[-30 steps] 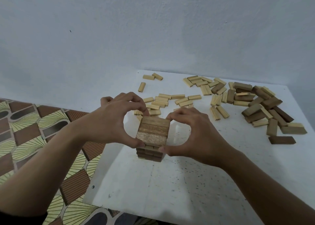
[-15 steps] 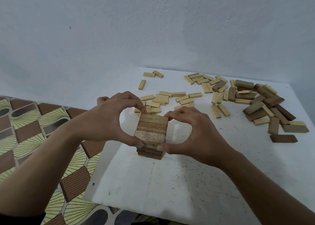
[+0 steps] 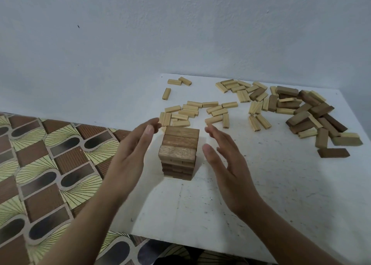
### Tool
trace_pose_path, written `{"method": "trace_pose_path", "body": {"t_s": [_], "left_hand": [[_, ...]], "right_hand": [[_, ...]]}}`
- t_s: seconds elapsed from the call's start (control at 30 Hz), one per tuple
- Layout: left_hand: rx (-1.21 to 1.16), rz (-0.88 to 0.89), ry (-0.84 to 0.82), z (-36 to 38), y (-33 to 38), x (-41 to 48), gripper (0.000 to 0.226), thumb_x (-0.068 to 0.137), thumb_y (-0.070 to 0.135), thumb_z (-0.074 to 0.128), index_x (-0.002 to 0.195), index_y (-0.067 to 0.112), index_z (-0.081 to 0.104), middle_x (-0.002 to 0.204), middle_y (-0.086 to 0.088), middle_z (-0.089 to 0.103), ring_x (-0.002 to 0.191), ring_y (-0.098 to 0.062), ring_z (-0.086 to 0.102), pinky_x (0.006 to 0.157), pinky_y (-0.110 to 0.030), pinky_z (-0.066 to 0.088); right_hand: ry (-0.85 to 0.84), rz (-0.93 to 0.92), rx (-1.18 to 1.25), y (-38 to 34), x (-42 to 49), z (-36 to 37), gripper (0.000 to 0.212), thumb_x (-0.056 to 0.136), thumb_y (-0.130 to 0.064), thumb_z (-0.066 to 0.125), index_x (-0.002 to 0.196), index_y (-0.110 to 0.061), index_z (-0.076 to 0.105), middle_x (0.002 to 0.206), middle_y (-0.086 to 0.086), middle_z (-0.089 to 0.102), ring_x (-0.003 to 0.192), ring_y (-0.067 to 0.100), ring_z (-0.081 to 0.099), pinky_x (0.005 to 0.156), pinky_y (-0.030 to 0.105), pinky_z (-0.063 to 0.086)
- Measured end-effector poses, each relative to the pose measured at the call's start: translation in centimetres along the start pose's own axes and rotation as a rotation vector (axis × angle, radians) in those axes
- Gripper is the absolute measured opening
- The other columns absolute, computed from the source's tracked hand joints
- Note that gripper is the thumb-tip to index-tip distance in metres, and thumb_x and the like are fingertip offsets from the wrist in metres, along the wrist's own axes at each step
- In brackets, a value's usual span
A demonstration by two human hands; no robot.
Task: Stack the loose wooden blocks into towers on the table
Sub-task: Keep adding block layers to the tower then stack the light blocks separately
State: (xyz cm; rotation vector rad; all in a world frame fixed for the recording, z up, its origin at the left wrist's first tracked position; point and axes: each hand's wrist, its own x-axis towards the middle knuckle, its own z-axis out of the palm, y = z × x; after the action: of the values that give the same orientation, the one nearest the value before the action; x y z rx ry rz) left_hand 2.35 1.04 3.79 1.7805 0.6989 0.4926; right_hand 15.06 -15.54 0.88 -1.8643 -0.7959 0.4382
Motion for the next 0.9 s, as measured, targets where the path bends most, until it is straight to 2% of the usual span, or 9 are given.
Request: {"method": "trace_pose_path", "body": {"t_s": [0.1, 0.23, 0.4, 0.5, 0.6, 0.7, 0.8, 0.9], "left_hand": [[-0.056, -0.044, 0.016, 1.5, -0.8, -1.7, 0.047, 0.099, 0.068, 0.026, 0.140, 0.055, 0.048, 0.144, 0.032, 0.049, 0.135, 0.011, 0.040, 0.118, -0.041, 0.033], [-0.073, -0.087, -0.022, 2.3, -1.2, -2.4, 0.056, 0.088, 0.082, 0.019, 0.139, 0.068, 0.037, 0.153, 0.030, 0.038, 0.145, 0.003, 0.031, 0.123, -0.048, 0.026], [-0.096, -0.047, -0.026, 2.5, -1.1, -2.7, 0.063, 0.088, 0.078, 0.020, 0.146, 0.059, 0.035, 0.152, 0.033, 0.038, 0.143, 0.008, 0.030, 0.124, -0.043, 0.025], [-0.110, -0.032, -0.026, 2.7, -1.1, -2.8, 0.063, 0.090, 0.075, 0.020, 0.148, 0.056, 0.035, 0.147, 0.037, 0.040, 0.140, 0.011, 0.032, 0.123, -0.039, 0.026], [-0.123, -0.039, -0.033, 2.8, -1.1, -2.9, 0.052, 0.099, 0.067, 0.020, 0.148, 0.056, 0.035, 0.145, 0.037, 0.042, 0.138, 0.012, 0.036, 0.122, -0.034, 0.028], [-0.130, -0.031, -0.041, 2.9, -1.2, -2.8, 0.052, 0.099, 0.060, 0.020, 0.148, 0.054, 0.035, 0.141, 0.041, 0.043, 0.134, 0.016, 0.037, 0.115, -0.016, 0.030], [-0.155, -0.036, -0.062, 2.9, -1.1, -2.7, 0.054, 0.097, 0.060, 0.020, 0.148, 0.053, 0.035, 0.134, 0.045, 0.044, 0.127, 0.023, 0.038, 0.099, 0.003, 0.031], [-0.161, -0.032, -0.071, 2.9, -1.2, -2.8, 0.052, 0.098, 0.058, 0.020, 0.148, 0.053, 0.034, 0.129, 0.048, 0.045, 0.121, 0.030, 0.037, 0.090, 0.008, 0.029]], "right_hand": [[-0.050, 0.025, 0.067, 0.0, -1.2, 1.2, 0.062, 0.097, -0.064, 0.030, 0.155, -0.045, 0.021, 0.158, -0.030, 0.024, 0.143, -0.012, 0.020, 0.121, 0.033, 0.027], [-0.081, 0.030, 0.112, -0.4, -1.8, 2.2, 0.066, 0.097, -0.065, 0.029, 0.157, -0.047, 0.009, 0.161, -0.030, 0.014, 0.146, -0.012, 0.011, 0.116, 0.020, 0.020], [-0.098, 0.045, 0.115, -0.7, -2.2, 2.8, 0.071, 0.095, -0.065, 0.027, 0.157, -0.046, 0.000, 0.162, -0.032, 0.005, 0.143, -0.019, 0.000, 0.103, -0.002, 0.011], [-0.104, 0.030, 0.122, -0.7, -2.6, 3.1, 0.070, 0.098, -0.060, 0.027, 0.159, -0.040, -0.001, 0.163, -0.029, 0.004, 0.145, -0.016, 0.001, 0.109, 0.002, 0.011], [-0.111, 0.025, 0.100, -0.8, -2.7, 3.5, 0.069, 0.100, -0.058, 0.026, 0.159, -0.038, -0.004, 0.163, -0.028, 0.002, 0.145, -0.016, -0.001, 0.105, -0.005, 0.007], [-0.114, 0.029, 0.086, -0.9, -2.7, 3.7, 0.069, 0.100, -0.057, 0.026, 0.158, -0.039, -0.006, 0.163, -0.029, -0.001, 0.144, -0.017, -0.003, 0.103, -0.007, 0.006], [-0.112, 0.025, 0.065, -0.9, -2.6, 3.8, 0.069, 0.099, -0.058, 0.025, 0.157, -0.040, -0.009, 0.162, -0.031, -0.002, 0.144, -0.017, -0.003, 0.107, 0.000, 0.007], [-0.116, 0.028, 0.052, -0.9, -2.6, 3.8, 0.069, 0.098, -0.058, 0.024, 0.156, -0.042, -0.010, 0.162, -0.031, -0.003, 0.144, -0.018, -0.003, 0.108, 0.003, 0.007]]}}
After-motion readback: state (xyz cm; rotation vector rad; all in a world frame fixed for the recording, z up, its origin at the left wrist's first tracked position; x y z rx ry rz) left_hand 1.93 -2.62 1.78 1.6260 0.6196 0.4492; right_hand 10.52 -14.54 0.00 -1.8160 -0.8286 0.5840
